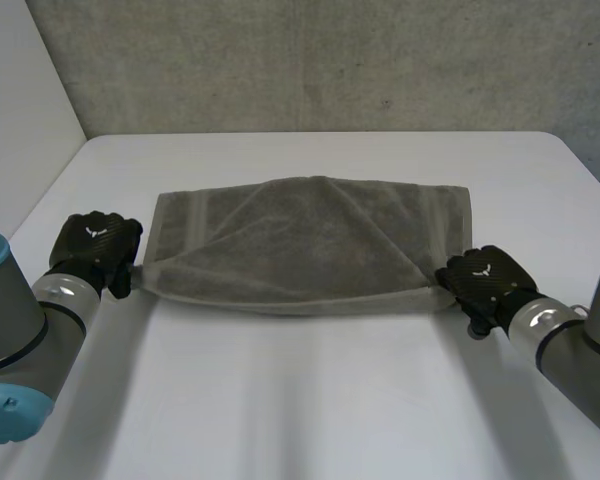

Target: Fold the towel.

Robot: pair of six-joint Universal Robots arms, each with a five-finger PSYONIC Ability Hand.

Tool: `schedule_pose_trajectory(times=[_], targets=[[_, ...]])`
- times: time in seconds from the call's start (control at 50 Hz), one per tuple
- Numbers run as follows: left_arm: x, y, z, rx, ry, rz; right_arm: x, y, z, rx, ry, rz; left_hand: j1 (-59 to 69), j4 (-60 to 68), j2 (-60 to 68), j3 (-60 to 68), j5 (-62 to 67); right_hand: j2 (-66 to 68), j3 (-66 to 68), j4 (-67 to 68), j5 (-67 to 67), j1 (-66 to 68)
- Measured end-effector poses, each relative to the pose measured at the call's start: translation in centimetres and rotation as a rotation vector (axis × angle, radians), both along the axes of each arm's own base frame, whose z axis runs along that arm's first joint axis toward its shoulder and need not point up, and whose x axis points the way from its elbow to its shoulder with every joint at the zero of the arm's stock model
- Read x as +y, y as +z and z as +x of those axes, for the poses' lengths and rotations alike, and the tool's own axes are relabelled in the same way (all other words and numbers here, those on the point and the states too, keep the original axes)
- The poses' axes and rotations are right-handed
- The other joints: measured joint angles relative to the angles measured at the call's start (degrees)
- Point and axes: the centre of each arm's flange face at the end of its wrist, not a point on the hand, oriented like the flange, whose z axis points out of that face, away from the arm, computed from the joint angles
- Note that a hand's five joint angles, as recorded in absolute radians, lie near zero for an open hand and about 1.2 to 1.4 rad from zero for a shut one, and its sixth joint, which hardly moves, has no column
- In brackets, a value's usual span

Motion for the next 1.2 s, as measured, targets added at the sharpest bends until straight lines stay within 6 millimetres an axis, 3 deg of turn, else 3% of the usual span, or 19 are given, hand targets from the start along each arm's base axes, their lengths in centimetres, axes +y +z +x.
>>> schedule_pose_trajectory(times=[0.2,0.36,0.48,0.52,0.62,0.66,0.74,0.82,0.9,1.04,1.1,1.2], targets=[[0.1,-0.1,-0.1,-0.001,-0.002,0.004,-1.1,-0.8,-2.4,-0.028,-0.056,-0.018,0.0,0.0,0.0,0.0,0.0,1.69,1.6,2.22,4.66,3.36],[0.3,-0.2,-0.3,-0.002,-0.009,0.007,-1.7,-0.7,-2.5,-0.039,-0.07,-0.045,0.0,0.0,0.0,0.0,0.0,34.65,34.62,35.45,37.77,36.92],[0.4,-0.3,-0.3,-0.003,-0.012,0.009,-1.8,-0.4,-2.4,-0.037,-0.07,-0.051,0.0,0.01,0.0,0.0,0.0,23.39,23.33,24.32,26.23,24.48],[0.4,-0.3,-0.4,-0.003,-0.013,0.01,-1.8,-0.4,-2.4,-0.036,-0.07,-0.051,0.0,0.0,0.0,0.0,0.0,13.28,13.56,14.5,16.07,14.71],[0.4,-0.3,-0.4,-0.003,-0.014,0.01,-1.8,-0.6,-2.3,-0.031,-0.067,-0.044,0.0,0.0,0.0,0.0,0.0,11.55,11.08,11.99,13.71,12.81],[0.4,-0.3,-0.4,-0.003,-0.014,0.01,-1.8,-0.7,-2.3,-0.028,-0.065,-0.041,0.0,-0.01,0.0,0.0,0.0,16.9,16.45,17.16,19.25,18.39],[0.4,-0.3,-0.4,-0.003,-0.013,0.01,-1.9,-0.8,-2.3,-0.024,-0.069,-0.042,0.0,0.0,0.0,0.0,0.0,39.25,39.19,40.08,42.23,41.58],[0.3,-0.2,-0.3,-0.003,-0.012,0.009,-2.1,-0.2,-2.5,-0.025,-0.084,-0.06,0.0,0.01,0.0,0.0,0.0,39.6,41.26,42.29,43.77,42.65],[0.5,0.8,-0.2,-0.003,-0.008,-0.013,-2.1,2.9,-2.9,-0.032,-0.11,-0.144,0.0,0.0,0.0,0.0,0.0,39.6,41.26,42.29,43.8,42.65],[1.6,5.3,0.8,0.011,0.013,-0.091,0.3,10.5,-4.0,-0.044,-0.145,-0.262,0.0,0.0,0.0,0.0,0.0,39.6,41.25,42.29,43.81,42.66],[2.5,7.2,1.3,0.015,0.025,-0.117,1.7,12.7,-4.7,-0.039,-0.164,-0.258,0.0,0.0,0.9,0.0,0.0,39.62,41.25,42.28,43.82,42.66],[3.8,9.0,1.8,0.016,0.032,-0.129,3.2,14.6,-5.5,-0.027,-0.185,-0.214,0.0,0.0,1.38,0.01,0.0,39.89,41.26,42.29,43.85,42.66]])
